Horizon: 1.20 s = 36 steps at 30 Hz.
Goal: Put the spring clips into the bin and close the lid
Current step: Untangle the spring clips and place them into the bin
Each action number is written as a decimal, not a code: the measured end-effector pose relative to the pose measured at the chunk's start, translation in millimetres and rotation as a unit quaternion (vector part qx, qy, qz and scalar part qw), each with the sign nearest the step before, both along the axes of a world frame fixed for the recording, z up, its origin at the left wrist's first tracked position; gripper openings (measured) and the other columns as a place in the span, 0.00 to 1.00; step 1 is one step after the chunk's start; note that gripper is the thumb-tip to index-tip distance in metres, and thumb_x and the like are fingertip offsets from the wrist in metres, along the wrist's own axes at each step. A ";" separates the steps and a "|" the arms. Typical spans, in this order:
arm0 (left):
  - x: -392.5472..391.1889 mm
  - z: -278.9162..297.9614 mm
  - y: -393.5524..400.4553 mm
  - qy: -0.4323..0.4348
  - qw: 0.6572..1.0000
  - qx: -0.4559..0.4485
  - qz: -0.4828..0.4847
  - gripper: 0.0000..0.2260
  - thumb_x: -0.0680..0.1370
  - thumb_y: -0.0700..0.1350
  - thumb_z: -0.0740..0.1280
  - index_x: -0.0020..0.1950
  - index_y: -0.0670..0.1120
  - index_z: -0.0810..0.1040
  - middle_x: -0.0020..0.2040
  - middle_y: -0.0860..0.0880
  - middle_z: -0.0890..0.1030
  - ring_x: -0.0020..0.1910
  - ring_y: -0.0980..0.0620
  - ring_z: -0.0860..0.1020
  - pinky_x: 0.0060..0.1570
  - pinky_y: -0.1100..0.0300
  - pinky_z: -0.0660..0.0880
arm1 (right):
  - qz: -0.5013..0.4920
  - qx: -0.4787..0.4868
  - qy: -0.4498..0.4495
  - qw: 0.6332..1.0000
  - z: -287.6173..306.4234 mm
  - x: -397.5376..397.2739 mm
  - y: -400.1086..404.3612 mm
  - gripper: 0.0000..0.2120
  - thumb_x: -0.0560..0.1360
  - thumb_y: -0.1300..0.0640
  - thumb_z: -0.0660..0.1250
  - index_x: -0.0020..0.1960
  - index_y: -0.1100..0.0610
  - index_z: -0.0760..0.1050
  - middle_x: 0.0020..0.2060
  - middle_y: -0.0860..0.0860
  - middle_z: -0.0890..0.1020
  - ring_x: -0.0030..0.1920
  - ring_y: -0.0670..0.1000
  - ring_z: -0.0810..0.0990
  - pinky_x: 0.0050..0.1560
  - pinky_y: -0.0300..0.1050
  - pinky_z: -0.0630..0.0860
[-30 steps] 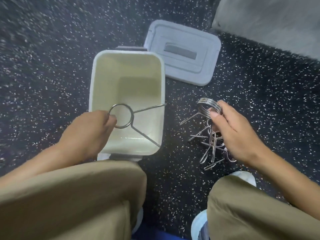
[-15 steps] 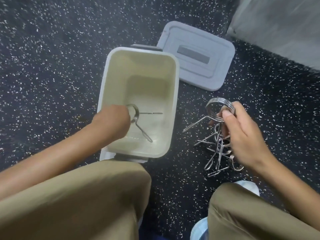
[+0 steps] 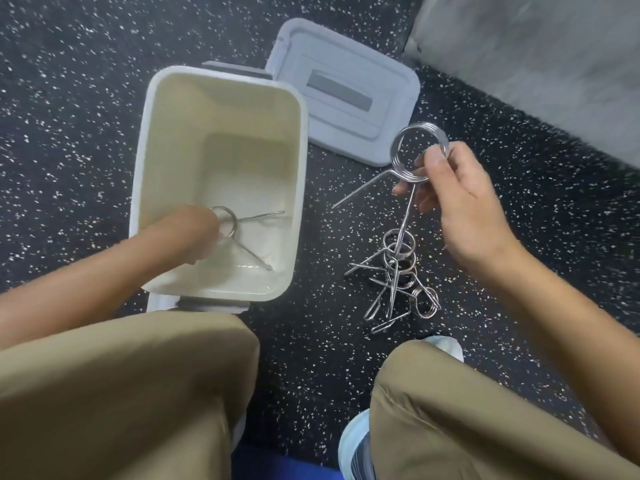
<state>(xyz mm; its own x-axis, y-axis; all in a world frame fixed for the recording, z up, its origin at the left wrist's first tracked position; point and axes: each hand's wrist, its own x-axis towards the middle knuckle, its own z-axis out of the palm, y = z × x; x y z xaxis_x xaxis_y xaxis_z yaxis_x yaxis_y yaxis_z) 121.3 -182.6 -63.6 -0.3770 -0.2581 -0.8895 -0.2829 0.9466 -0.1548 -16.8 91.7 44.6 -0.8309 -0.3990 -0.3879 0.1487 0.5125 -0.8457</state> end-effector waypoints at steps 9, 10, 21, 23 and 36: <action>11.5 12.3 5.6 0.174 0.975 0.050 0.126 0.12 0.82 0.44 0.59 0.57 0.46 0.81 0.47 0.44 0.83 0.46 0.42 0.81 0.39 0.56 0.71 | 0.117 0.015 0.001 0.993 22.1 -20.3 -29.2 0.10 0.86 0.52 0.54 0.57 0.56 0.72 0.47 0.55 0.84 0.44 0.49 0.86 0.45 0.45 0.81; 13.9 17.5 4.4 0.197 0.969 0.059 0.138 0.12 0.82 0.47 0.59 0.54 0.46 0.82 0.44 0.45 0.82 0.43 0.42 0.80 0.36 0.56 0.71 | 0.131 0.016 0.004 0.991 26.4 -22.5 -36.3 0.10 0.86 0.52 0.54 0.58 0.56 0.71 0.48 0.56 0.84 0.44 0.50 0.86 0.46 0.47 0.82; 37.2 81.9 -24.3 0.330 0.911 0.052 0.239 0.18 0.81 0.60 0.57 0.40 0.48 0.71 0.34 0.47 0.76 0.33 0.45 0.75 0.30 0.55 0.67 | 0.363 0.142 0.120 0.913 29.1 -37.9 -148.6 0.07 0.85 0.52 0.57 0.62 0.47 0.70 0.42 0.51 0.84 0.37 0.53 0.84 0.35 0.45 0.75; 39.1 82.9 -28.1 0.340 0.903 0.060 0.257 0.18 0.81 0.60 0.57 0.40 0.49 0.71 0.34 0.47 0.77 0.34 0.45 0.76 0.31 0.54 0.70 | 0.389 0.150 0.151 0.897 17.8 -32.5 -177.0 0.08 0.84 0.54 0.58 0.61 0.48 0.73 0.43 0.48 0.83 0.39 0.53 0.83 0.34 0.44 0.73; 47.1 85.6 -39.6 0.372 0.892 0.063 0.247 0.18 0.81 0.63 0.54 0.44 0.50 0.71 0.38 0.47 0.78 0.39 0.40 0.77 0.35 0.52 0.71 | 0.576 0.353 0.391 0.625 -124.2 0.9 -261.7 0.19 0.76 0.66 0.57 0.67 0.61 0.66 0.46 0.55 0.82 0.44 0.61 0.82 0.37 0.48 0.67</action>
